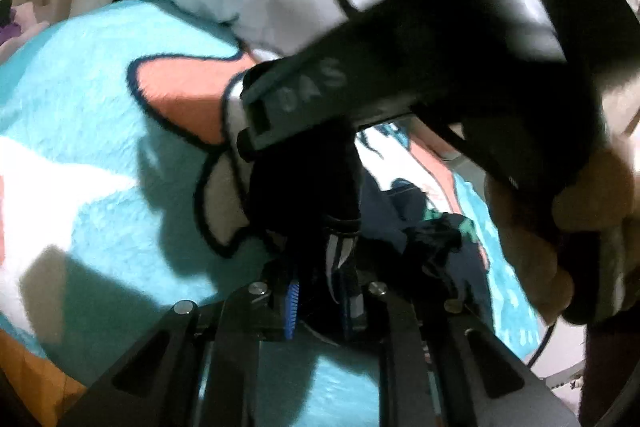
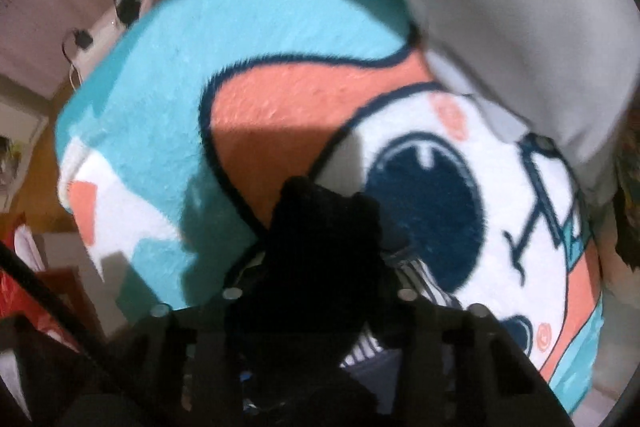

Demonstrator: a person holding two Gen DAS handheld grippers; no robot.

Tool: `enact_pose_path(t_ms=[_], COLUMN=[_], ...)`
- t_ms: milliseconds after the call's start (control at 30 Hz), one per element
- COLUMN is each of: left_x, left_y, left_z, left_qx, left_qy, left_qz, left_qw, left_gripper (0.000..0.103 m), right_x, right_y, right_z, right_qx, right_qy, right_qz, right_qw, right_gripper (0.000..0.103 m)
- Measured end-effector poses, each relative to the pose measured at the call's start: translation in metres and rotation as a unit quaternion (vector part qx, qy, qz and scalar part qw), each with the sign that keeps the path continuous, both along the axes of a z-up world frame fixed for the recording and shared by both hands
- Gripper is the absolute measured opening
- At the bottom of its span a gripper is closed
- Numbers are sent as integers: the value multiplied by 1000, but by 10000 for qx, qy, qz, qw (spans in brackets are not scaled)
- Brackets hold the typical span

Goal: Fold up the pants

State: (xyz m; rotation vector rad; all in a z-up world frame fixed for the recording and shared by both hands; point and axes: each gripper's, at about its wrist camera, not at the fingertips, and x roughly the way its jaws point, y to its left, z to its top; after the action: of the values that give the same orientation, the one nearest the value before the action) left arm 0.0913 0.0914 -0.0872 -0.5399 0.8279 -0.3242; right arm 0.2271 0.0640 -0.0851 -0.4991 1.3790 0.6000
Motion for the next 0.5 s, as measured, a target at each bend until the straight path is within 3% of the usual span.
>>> enact_pose_path(t_ms=[233,400,500], left_x=[-16,-31,-31], left_y=[-31,-57,-81], left_z=[36,51,57], left_qx=[201,382,574], left_qy=[-440,-657,-719], left_qz=[-338,-718,-995], left_qw=[9983,9945,9908], left_gripper=[15,16,18], right_x=[-19,-27,-37], right_y=[-59,-120,-163], right_z=[55,81,80], right_qx=[1129,2079,2517], right_qy=[-483,-706,-794], right_qz=[-533,-1226,-1632], right_qw=[9910,9679,9506], right_gripper=[35,35,35])
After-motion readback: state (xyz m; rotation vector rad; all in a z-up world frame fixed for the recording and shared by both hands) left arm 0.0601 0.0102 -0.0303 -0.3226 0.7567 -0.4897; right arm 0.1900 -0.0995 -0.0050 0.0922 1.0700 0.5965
